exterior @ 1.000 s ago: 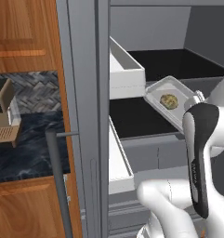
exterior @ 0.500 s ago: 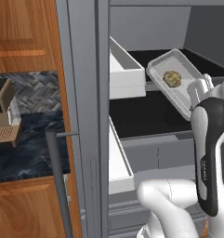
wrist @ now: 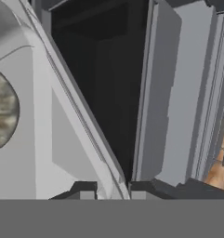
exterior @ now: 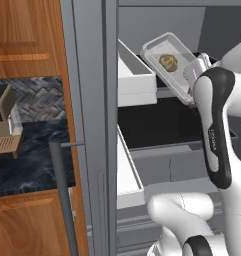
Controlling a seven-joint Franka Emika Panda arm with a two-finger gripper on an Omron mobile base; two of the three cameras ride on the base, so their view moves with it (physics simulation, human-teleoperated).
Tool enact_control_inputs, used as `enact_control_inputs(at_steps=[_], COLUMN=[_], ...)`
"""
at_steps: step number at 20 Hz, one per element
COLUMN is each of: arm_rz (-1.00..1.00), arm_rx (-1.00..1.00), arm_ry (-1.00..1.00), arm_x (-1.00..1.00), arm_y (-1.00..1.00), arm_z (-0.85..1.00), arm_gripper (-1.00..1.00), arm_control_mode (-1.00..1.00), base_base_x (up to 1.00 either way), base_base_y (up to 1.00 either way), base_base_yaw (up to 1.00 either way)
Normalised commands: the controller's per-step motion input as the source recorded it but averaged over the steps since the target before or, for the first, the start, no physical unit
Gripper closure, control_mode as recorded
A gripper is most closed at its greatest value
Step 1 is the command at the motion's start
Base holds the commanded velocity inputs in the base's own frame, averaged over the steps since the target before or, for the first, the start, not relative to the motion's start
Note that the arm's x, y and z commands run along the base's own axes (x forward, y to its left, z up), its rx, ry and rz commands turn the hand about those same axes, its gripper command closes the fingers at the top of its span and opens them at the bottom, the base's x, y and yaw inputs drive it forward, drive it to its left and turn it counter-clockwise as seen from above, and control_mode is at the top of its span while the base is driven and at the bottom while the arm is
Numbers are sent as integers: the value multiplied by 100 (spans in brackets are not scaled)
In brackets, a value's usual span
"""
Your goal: Place two dumplings into each of the tupperware containers and then place the containers in the fridge.
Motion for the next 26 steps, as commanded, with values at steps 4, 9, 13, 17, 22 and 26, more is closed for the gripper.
enact_control_inputs(at_steps=[4, 9, 13, 17, 22, 26], arm_rz=[26, 19, 7, 2, 0, 0], arm_rx=[0, 0, 0, 0, -1, -4], arm_ry=[0, -1, 0, 0, -1, 0], arm_x=[75, 75, 76, 96, 58, 53], arm_y=[62, 24, 20, 21, 4, 5], arm_z=[0, 12, 0, 0, -3, -13], arm_gripper=[100, 100, 100, 100, 100, 100], arm_control_mode=[-100, -100, -100, -100, -100, -100], base_base_x=[0, 0, 0, 0, 0, 0], base_base_y=[0, 0, 0, 0, 0, 0], base_base_yaw=[0, 0, 0, 0, 0, 0])
